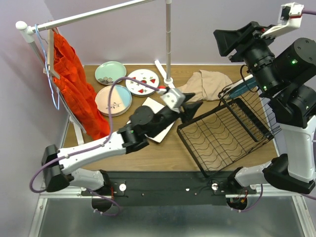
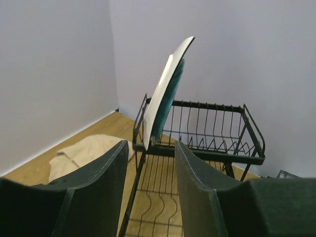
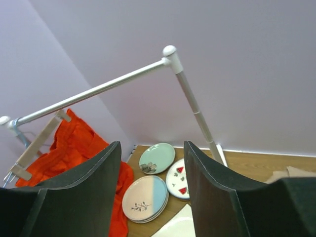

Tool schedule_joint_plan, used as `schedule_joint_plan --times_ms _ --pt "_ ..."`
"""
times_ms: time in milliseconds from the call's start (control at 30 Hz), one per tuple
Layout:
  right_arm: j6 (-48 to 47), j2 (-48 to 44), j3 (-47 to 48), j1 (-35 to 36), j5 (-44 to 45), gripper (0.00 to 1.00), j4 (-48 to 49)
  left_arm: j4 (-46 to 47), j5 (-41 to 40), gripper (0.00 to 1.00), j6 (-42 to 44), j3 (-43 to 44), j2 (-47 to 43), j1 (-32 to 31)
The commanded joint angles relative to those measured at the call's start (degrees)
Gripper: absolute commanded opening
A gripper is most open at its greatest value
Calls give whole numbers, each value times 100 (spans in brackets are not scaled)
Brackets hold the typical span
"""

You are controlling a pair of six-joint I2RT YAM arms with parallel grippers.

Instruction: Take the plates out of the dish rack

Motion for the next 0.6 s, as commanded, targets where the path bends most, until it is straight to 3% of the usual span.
schedule_joint_plan --times_ms 0,233,567 --pt "-195 -174 -428 -15 -1121 63 451 493 -152 50 927 905 1010 -371" --pt "-177 -1404 -1783 -15 -1211 63 1084 1002 -108 48 1718 1635 2041 -591" --pt "-9 -2275 -2084 -15 -780 63 1181 1539 138 48 2457 2417 3219 -679"
